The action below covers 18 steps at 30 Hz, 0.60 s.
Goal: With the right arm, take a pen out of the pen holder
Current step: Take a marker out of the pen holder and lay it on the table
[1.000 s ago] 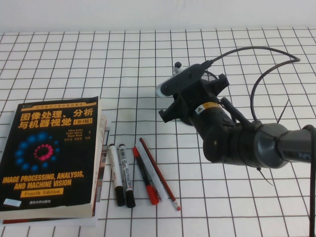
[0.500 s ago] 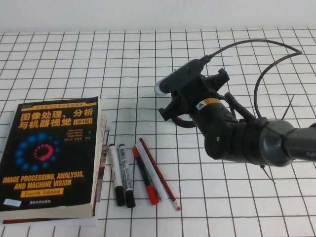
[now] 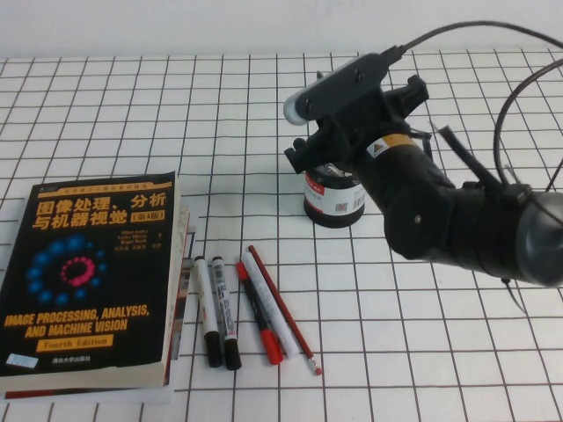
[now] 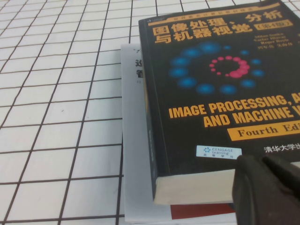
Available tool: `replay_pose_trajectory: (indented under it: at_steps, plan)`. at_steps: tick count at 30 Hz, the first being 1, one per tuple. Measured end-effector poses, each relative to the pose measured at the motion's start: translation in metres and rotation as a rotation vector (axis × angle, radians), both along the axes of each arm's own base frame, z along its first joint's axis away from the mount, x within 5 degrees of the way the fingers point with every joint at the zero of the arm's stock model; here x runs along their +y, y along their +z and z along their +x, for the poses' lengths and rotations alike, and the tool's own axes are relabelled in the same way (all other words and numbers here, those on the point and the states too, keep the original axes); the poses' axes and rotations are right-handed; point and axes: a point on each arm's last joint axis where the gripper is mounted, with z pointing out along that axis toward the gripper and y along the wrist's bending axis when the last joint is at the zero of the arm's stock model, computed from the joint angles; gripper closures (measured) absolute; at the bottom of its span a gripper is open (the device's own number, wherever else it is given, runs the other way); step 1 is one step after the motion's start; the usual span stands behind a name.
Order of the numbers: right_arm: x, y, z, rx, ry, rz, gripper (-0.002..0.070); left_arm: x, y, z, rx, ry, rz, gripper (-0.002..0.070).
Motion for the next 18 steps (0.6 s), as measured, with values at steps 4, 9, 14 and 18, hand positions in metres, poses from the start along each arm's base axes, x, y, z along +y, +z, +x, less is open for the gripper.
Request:
replay_pose_trajectory:
  at_steps: [4,9,14,18]
  plan:
    - [-0.005,0.029,-0.012,0.003,0.045,0.032,0.0598,0.000,0.000,0.000,0.000,0.000,0.000,0.0679]
    - [-0.008,0.060,-0.040,0.152,0.210,0.062,0.0598,0.000,0.000,0.000,0.000,0.000,0.000,0.0679]
    - [-0.006,0.080,-0.068,0.400,0.379,0.111,0.0598,0.000,0.000,0.000,0.000,0.000,0.000,0.0679]
    - [-0.004,0.082,-0.078,0.613,0.419,0.111,0.0598,0.000,0.000,0.000,0.000,0.000,0.000,0.0679]
